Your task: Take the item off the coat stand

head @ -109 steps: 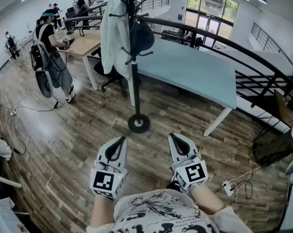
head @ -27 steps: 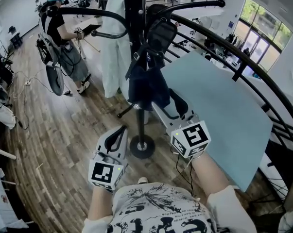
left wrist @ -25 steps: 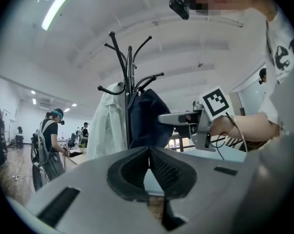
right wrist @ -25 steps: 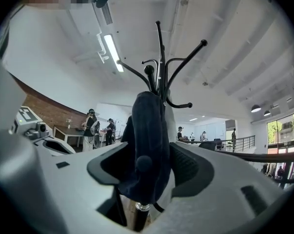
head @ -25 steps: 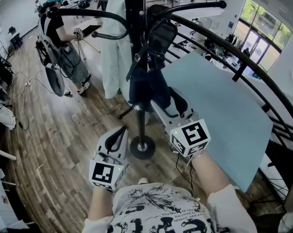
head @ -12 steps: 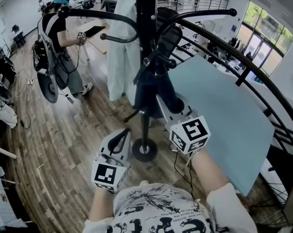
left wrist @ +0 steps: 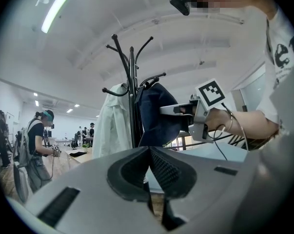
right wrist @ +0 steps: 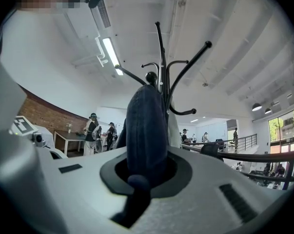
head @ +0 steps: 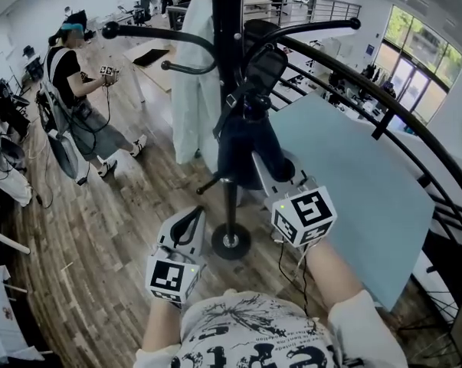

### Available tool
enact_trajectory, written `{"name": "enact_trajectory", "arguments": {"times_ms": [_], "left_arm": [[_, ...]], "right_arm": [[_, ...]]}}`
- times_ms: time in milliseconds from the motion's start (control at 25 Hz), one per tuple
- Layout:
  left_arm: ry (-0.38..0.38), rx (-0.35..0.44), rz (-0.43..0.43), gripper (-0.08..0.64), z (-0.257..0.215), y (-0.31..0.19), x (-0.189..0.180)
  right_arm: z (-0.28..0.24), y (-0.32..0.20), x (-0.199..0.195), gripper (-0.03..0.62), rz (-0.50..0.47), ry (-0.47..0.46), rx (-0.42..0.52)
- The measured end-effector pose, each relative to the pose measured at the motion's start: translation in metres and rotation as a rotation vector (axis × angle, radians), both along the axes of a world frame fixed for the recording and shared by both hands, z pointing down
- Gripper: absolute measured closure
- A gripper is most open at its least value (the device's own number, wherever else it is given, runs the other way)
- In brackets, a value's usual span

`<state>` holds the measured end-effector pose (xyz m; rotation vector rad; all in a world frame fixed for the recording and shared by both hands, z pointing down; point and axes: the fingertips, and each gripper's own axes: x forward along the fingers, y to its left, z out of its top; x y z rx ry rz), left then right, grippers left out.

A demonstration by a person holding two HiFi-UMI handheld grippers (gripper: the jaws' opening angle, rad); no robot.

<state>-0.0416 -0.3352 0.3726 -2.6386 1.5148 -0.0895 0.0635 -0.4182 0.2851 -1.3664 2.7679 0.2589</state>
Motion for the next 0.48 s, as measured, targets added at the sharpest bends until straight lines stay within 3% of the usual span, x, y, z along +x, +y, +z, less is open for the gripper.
{"name": "enact_trajectory", "arguments": {"times_ms": [480], "left_arm": [[-0.006,0.005,0.021,0.555,0.002,0.034,0.023]], "right_arm": [[-0.025,0.059,0.028,0.58,0.019,-0.016,0.081]]}}
